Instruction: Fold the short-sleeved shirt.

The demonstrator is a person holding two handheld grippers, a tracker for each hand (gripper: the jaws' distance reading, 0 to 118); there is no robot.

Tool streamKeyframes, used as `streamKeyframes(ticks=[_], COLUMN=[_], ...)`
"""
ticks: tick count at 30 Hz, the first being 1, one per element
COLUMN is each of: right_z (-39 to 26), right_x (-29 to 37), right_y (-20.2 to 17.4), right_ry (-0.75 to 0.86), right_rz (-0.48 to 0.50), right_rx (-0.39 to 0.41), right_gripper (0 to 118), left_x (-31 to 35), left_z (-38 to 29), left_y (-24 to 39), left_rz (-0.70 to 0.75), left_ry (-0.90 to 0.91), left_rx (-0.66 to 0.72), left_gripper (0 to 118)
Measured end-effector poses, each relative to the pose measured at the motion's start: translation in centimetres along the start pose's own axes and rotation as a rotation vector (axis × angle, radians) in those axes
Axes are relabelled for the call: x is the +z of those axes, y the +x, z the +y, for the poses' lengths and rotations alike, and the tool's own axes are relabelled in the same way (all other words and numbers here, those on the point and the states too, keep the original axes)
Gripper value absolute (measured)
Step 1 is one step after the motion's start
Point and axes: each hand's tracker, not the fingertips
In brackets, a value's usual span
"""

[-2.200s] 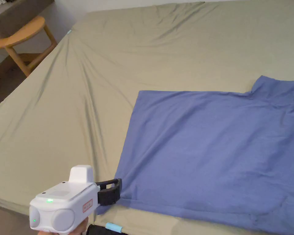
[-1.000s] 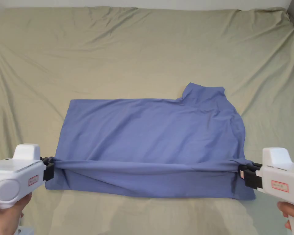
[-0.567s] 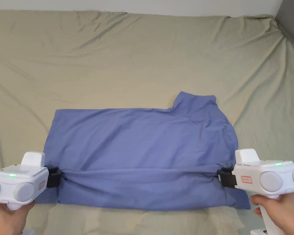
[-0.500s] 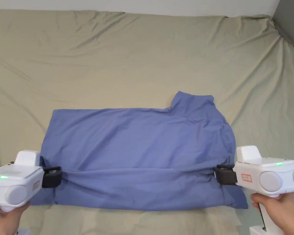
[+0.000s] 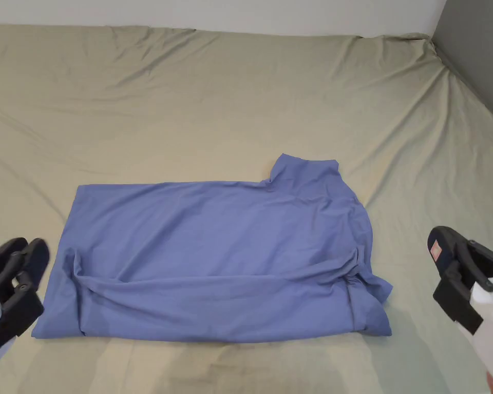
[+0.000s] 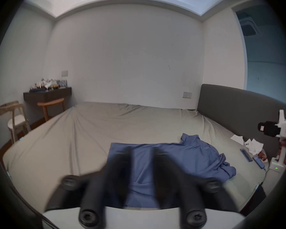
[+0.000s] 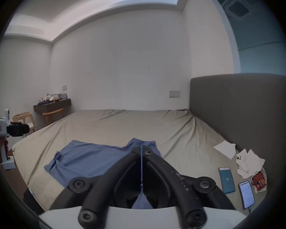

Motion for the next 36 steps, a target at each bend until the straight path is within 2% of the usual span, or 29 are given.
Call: streamKeyframes(ticks=[1,6,9,10,13,16,17,18,19,20,21,22,24,26,28,30,33,34,36], right_z=[-0.1,-0.9,-1.0,-0.4,-0.4,-1.0,-1.6,-2.1,-3.1,-4.3,-5.6,-6.5,-9.4,-11.9,-13.5,-14.5,-14.7,-14.5,-13.8], right_x=[0.8,3.9,4.8,4.3,3.6,0.8,-0.7,-2.5,-4.4,-6.3,-8.1,-9.6,-12.6,-14.1,-14.7,-14.6,-14.7,-14.3,-14.1], right_y=[0.0,-0.4,0.4,-2.1,-1.8,-1.1,-0.5,-0.1,0.3,0.8,1.3,1.3,1.5,1.6,1.5,1.4,0.6,0.2,-0.8], right_ry=[-0.008,-0.010,-0.023,-0.024,-0.047,-0.172,-0.212,-0.301,-0.377,-0.418,-0.463,-0.501,-0.626,-0.704,-0.744,-0.727,-0.722,-0.708,-0.705], right_rz=[0.012,-0.012,-0.009,-0.019,-0.039,-0.049,-0.039,-0.047,-0.059,-0.055,-0.021,-0.002,-0.034,-0.006,-0.018,0.011,0.029,0.051,0.017], right_rx=[0.008,0.113,0.096,0.096,0.088,0.042,0.021,0.025,0.017,0.020,0.021,0.010,0.009,-0.030,-0.123,-0.158,-0.136,-0.145,-0.083], right_gripper=[1,0,0,0,1,11,18,46,88,109,114,110,107,98,90,81,17,8,6], left_x=[0.7,3.1,3.7,3.8,4.0,4.0,4.0,4.1,4.1,4.2,4.3,4.4,4.5,4.7,4.8,5.0,4.7,4.6,4.1], left_z=[-0.1,-0.9,-1.4,-1.5,-1.7,-2.0,-2.0,-2.1,-2.1,-2.0,-2.0,-2.0,-2.0,-2.1,-2.2,-2.3,-2.6,-2.7,-2.9], left_y=[0.5,1.5,1.4,1.3,1.1,1.2,1.3,1.3,1.4,1.7,1.8,1.9,1.9,1.9,1.9,1.8,1.5,1.3,0.6], left_rz=[0.020,0.029,0.027,0.030,0.021,0.016,0.016,0.010,0.006,0.000,-0.004,-0.004,-0.009,-0.012,-0.010,-0.002,0.008,0.013,0.014], left_ry=[0.002,-0.005,-0.016,-0.018,-0.028,-0.042,-0.043,-0.044,-0.045,-0.047,-0.045,-0.044,-0.043,-0.045,-0.052,-0.059,-0.082,-0.091,-0.108], left_rx=[-0.014,-0.047,-0.057,-0.059,-0.038,-0.035,-0.035,-0.033,-0.032,-0.029,-0.031,-0.034,-0.029,-0.018,-0.013,-0.015,-0.012,-0.011,0.020], left_gripper=[0,0,0,0,0,0,0,0,0,0,0,0,0,0,0,0,0,0,0])
